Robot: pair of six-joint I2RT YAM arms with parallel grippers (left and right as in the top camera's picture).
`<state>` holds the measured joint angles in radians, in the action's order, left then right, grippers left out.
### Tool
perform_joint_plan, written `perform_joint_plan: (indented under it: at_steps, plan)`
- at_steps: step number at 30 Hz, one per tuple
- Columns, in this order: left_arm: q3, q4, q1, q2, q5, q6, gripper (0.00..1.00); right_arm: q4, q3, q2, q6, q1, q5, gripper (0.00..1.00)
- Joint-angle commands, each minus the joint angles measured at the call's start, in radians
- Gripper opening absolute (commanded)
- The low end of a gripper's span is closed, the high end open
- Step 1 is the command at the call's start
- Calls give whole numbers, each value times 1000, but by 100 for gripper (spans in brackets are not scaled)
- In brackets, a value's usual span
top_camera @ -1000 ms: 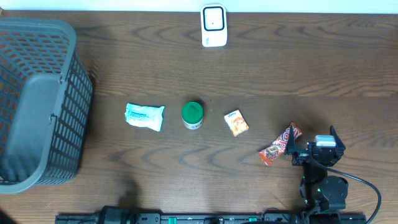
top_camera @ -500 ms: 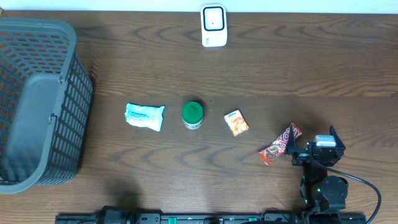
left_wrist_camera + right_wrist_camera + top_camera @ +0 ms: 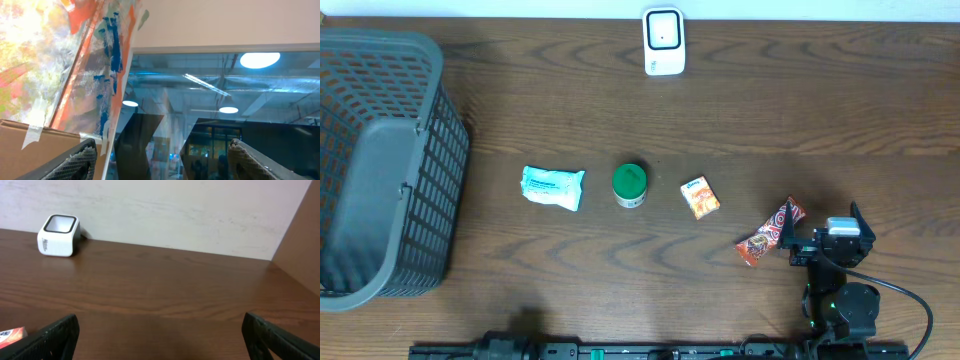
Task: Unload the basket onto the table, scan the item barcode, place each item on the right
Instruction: 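Raise the right arm and swing it toward the green-capped bottle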
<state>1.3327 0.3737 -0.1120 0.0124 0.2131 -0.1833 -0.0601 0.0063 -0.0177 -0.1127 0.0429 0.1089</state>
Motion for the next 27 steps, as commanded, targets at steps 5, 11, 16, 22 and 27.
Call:
perform_joint_plan:
  at_steps: [5, 11, 16, 22, 27]
  plan:
    - [0, 20, 6, -9, 8, -2, 84, -3, -1, 2, 11, -10, 9, 99]
    - [-14, 29, 6, -9, 8, -2, 84, -3, -1, 2, 11, -10, 9, 99]
    - [-21, 29, 6, -8, 8, -2, 84, -4, -1, 2, 12, -10, 6, 99]
    - [-33, 23, 6, -8, 17, -2, 84, 43, 3, -1, 279, -10, -155, 99]
    - [-33, 14, 6, -9, 56, -2, 84, 277, 16, -2, 676, -9, -374, 99]
